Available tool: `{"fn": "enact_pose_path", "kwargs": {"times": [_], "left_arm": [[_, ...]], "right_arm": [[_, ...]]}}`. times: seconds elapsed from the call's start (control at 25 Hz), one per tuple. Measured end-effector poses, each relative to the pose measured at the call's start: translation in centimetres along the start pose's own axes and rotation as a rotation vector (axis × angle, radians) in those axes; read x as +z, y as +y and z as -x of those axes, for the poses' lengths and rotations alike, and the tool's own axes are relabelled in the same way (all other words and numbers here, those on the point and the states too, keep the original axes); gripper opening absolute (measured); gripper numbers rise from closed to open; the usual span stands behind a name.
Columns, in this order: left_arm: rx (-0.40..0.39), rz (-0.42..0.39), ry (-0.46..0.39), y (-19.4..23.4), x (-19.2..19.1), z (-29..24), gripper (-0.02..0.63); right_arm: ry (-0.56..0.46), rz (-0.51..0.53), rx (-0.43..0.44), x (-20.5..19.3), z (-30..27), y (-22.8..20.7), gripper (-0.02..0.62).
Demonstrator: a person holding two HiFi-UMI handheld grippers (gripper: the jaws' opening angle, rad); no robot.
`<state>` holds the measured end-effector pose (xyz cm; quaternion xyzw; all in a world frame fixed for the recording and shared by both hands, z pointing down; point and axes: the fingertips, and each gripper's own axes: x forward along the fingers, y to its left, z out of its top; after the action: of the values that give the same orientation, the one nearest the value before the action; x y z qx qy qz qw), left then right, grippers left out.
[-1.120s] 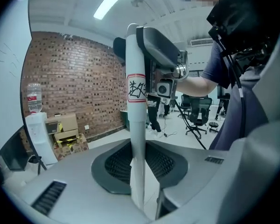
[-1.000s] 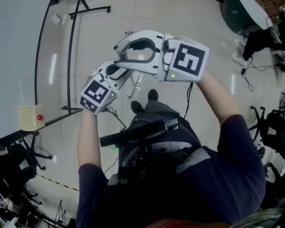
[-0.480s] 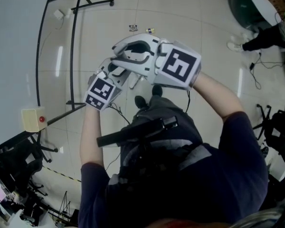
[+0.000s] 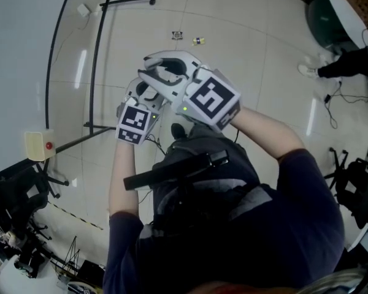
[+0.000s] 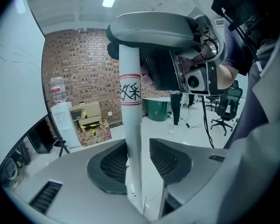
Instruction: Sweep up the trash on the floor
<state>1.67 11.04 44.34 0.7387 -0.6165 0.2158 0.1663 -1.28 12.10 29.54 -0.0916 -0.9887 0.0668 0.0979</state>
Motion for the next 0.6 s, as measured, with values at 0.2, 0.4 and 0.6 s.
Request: {"fn": "enact_pose_path", "kwargs": {"times": [0.2, 0.4, 0.6], "left_arm": [[0.058, 0.032, -0.013, 0.8, -0.7, 0.3, 0.149], [0.063, 0.013, 0.007, 1.8, -2.9, 0.1, 0.094], [-0.031, 0.045, -0.033, 2.6, -4.2, -0.8, 0.083]], "right_arm": [[-0.014, -0.082, -0.048, -0.8, -0.7, -1.7, 0.117], [0.001, -0.143, -0.106, -2.6, -2.2, -1.8, 0.120], [-0.002, -0.215, -0.188, -4.0, -3.6, -2.5, 0.129]]}}
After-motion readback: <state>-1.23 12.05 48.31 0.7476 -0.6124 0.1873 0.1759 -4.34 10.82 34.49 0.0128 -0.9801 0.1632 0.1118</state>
